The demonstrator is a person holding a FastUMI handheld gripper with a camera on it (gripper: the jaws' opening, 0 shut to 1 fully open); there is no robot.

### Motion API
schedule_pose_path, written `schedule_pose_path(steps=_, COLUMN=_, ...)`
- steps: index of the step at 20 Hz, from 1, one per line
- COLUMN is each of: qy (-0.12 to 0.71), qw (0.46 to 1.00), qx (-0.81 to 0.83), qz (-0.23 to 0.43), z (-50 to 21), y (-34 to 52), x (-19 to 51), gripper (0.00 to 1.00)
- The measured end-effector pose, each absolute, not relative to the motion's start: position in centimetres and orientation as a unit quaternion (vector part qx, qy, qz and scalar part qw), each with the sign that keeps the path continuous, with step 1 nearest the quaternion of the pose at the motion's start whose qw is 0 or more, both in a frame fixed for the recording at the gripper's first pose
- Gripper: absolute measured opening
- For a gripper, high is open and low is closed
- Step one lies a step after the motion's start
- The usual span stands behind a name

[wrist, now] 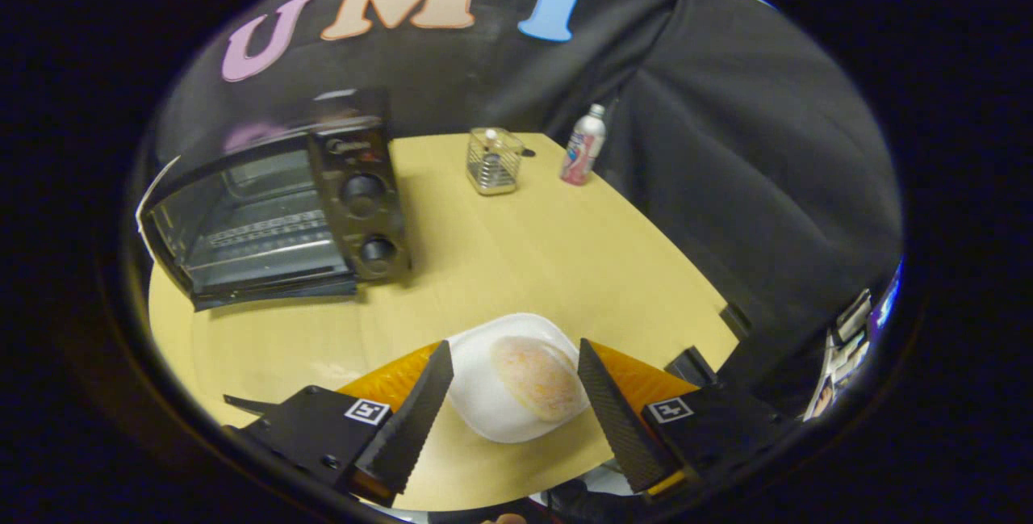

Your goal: Open the toaster oven, put the food inside, and close the toaster oven door.

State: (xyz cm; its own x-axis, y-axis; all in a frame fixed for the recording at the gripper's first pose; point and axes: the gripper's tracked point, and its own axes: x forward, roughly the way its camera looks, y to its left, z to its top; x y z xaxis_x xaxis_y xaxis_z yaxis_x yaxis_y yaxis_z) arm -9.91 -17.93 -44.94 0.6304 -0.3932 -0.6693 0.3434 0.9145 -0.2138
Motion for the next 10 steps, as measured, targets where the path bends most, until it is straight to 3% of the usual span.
schedule_pose_path(steps=10, qy=0.445, qw=0.872, qx=0.036, qz=-0.200, z=-52.2, y=-21.0, x=-10.2, gripper=1.00)
